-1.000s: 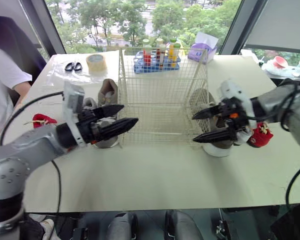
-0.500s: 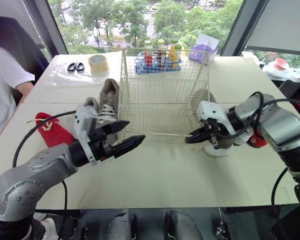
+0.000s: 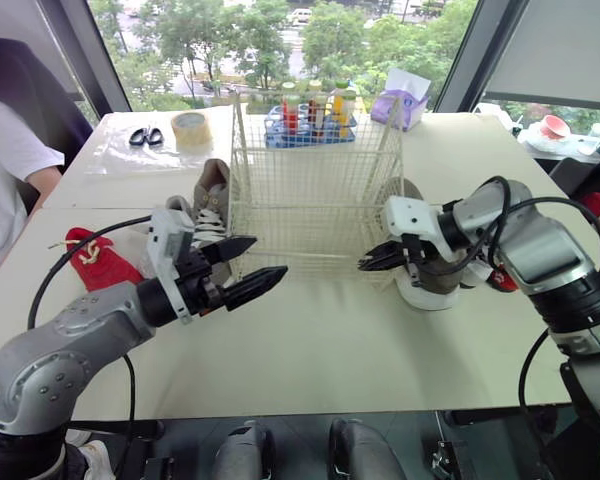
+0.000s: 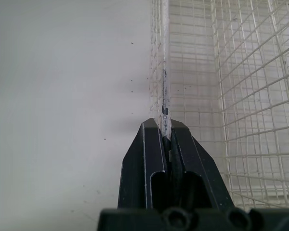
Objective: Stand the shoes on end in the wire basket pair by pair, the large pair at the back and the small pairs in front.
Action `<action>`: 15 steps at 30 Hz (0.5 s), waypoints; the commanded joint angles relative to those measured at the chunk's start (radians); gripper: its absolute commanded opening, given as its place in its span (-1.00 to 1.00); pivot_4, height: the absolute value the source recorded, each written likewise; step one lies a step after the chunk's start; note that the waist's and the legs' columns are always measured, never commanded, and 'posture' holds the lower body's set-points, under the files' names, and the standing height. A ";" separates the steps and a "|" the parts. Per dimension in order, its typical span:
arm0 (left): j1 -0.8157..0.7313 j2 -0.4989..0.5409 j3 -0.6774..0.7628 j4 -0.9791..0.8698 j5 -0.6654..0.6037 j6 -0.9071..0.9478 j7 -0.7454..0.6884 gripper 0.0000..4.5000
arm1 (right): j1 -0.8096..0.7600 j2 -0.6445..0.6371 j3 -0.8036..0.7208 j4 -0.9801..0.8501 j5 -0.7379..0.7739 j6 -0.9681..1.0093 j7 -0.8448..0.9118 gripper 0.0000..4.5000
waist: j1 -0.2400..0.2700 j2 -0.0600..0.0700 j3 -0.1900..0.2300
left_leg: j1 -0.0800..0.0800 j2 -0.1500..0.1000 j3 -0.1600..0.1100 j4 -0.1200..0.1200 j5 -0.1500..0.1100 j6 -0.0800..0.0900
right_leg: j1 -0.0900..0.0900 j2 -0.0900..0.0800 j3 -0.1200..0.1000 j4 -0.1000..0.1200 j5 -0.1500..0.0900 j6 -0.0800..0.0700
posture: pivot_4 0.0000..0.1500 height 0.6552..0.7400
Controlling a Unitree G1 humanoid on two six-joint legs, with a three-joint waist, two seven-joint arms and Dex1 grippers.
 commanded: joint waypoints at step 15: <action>0.046 -0.052 0.053 -0.108 0.063 -0.053 0.116 1.00 | -0.053 -0.019 -0.479 -0.332 0.308 0.487 -0.186 0.00 | 0.007 0.000 0.000 | -0.001 0.000 -0.001 0.000 0.000 0.000 | -0.003 -0.001 0.000 0.006 0.000 0.000 | 1.00 1.00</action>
